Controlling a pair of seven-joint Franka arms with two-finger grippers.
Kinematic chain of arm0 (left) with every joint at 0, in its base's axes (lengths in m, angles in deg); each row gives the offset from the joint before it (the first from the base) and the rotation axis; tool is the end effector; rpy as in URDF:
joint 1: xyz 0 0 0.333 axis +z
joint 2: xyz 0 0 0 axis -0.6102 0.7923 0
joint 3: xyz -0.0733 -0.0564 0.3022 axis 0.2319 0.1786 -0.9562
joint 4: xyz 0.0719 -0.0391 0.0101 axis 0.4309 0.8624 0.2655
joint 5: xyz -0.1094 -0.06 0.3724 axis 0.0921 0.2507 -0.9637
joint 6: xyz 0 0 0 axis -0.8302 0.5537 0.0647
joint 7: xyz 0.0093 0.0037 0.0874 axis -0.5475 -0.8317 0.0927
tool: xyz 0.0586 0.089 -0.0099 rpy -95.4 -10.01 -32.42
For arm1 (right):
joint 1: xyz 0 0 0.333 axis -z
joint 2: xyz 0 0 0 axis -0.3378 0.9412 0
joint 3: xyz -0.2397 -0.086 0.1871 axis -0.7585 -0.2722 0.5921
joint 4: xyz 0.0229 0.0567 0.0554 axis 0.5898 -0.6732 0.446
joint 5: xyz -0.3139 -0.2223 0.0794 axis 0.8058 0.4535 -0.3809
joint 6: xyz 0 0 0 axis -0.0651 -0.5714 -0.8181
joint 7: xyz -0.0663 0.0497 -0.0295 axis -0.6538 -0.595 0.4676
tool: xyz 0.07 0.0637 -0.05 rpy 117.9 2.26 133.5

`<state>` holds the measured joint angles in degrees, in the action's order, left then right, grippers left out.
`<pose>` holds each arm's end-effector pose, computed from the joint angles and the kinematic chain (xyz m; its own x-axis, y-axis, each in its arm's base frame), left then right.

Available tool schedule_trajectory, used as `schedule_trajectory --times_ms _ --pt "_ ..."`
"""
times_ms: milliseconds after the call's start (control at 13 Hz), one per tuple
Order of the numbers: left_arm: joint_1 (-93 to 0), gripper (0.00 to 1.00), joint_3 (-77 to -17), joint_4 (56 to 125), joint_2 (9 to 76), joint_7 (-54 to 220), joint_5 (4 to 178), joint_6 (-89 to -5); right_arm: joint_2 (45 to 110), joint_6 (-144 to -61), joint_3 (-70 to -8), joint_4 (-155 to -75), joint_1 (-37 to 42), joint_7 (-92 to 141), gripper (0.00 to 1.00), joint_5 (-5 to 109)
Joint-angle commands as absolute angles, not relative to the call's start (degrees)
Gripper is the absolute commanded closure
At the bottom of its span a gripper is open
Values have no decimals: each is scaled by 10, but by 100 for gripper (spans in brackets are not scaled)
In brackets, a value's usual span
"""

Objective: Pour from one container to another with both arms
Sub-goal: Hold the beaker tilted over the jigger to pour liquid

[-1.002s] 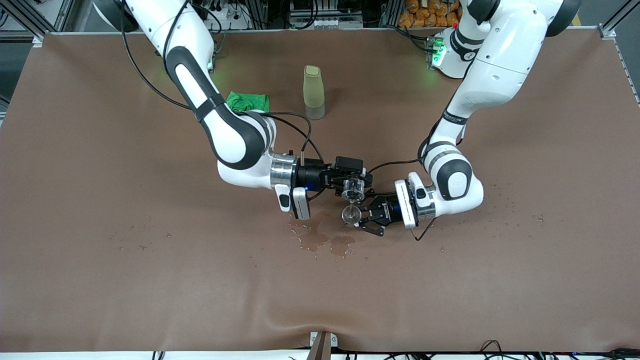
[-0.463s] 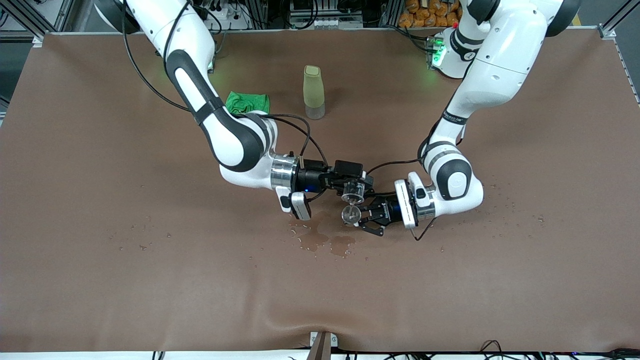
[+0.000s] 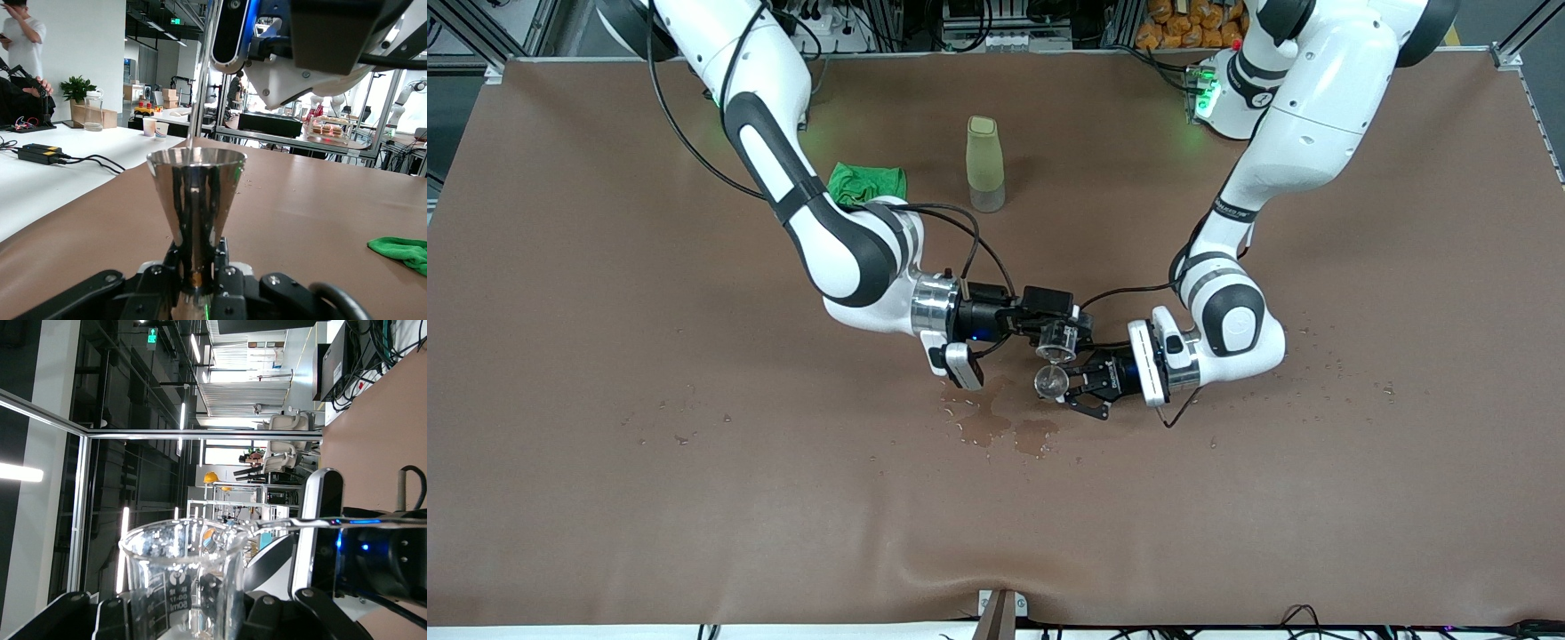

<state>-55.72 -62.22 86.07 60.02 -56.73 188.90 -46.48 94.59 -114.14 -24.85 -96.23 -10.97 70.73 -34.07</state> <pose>0.6269 -0.2951 0.1968 0.1514 -0.1001 0.9834 -0.9759 -0.1735 0.1326 0.5928 0.4854 0.3446 0.9790 -0.1968 0.0539 0.0789 0.1212 -0.9895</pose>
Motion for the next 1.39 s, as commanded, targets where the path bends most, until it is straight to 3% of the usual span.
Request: schedule_trajectory --times_ms 0,1311 --pt "-559 100 -621 845 607 -554 1883 -470 952 -1139 -246 -950 -113 707 100 -360" --pt "-558 100 -621 845 606 -553 1884 -470 954 -1138 -245 -953 -112 677 100 -427"
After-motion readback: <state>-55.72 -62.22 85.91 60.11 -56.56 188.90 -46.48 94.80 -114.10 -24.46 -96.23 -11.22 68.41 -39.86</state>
